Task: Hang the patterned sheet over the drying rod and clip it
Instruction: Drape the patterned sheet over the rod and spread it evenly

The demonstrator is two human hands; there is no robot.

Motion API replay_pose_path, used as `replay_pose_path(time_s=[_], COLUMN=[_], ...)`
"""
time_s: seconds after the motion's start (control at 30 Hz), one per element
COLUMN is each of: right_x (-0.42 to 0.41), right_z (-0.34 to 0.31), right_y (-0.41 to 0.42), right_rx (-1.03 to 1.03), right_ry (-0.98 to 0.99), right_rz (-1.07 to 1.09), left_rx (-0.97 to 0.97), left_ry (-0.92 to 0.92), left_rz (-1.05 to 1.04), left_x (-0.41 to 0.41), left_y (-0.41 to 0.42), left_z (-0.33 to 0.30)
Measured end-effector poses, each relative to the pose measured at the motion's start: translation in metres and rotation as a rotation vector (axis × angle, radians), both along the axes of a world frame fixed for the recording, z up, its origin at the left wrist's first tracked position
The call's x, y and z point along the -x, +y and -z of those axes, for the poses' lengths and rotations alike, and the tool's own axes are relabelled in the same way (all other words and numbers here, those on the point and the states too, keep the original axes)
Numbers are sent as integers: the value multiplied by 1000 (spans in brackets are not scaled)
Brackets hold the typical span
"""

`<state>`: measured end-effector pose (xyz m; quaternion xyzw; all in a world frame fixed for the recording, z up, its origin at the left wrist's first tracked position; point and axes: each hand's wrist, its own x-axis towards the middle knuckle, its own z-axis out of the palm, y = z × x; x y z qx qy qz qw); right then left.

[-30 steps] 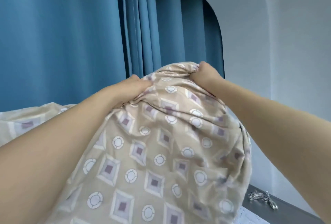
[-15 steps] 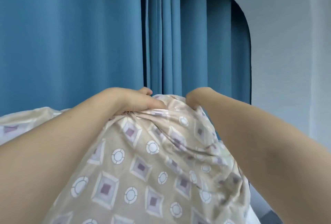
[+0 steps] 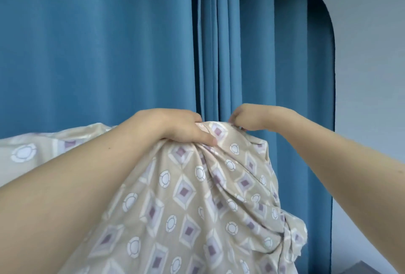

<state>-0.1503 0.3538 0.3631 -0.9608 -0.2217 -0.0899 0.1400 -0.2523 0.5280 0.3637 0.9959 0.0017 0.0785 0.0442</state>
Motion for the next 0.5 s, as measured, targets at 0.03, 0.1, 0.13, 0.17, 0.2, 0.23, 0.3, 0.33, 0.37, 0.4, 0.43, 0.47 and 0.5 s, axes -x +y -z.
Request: replay_pose_path(time_s=[0.03, 0.1, 0.13, 0.17, 0.2, 0.23, 0.3, 0.33, 0.37, 0.4, 0.43, 0.47, 0.5], right_x=[11, 33, 43, 55, 66, 77, 93, 101, 108, 115, 122, 130, 140], right_z=[-1, 1, 2, 3, 4, 5, 5, 5, 6, 7, 9, 11, 12], right_y=[8, 31, 44, 57, 70, 83, 111, 124, 139, 153, 168, 183, 198], right_rx=[-53, -98, -99, -92, -72, -60, -66, -70, -74, -76, -72, -67, -70], right_ry=[-19, -55, -78, -110, -144, -165, -185, -192, -199, -208, -216, -225, -232], right_rz=[-51, -143, -176, -209, -238, -262, -298, -306, -315, -330, -349, -367, -387], left_rx=[-12, -49, -73, -107, -147, -189, -268, -305, -341, -375, -411, -449, -489], left_ry=[-6, -20, -31, -41, -56, -77, -126, -150, -168, -178, -188, -208, -239], left_rz=[1, -7, -21, -44, -74, -107, -165, -188, -208, -233, -263, -293, -323], left_x=[6, 21, 30, 38, 48, 58, 80, 92, 107, 122, 137, 153, 169], left_y=[6, 20, 28, 37, 46, 58, 83, 97, 111, 125, 140, 155, 170], left_z=[1, 2, 2, 2, 2, 2, 2, 3, 2, 3, 4, 6, 9])
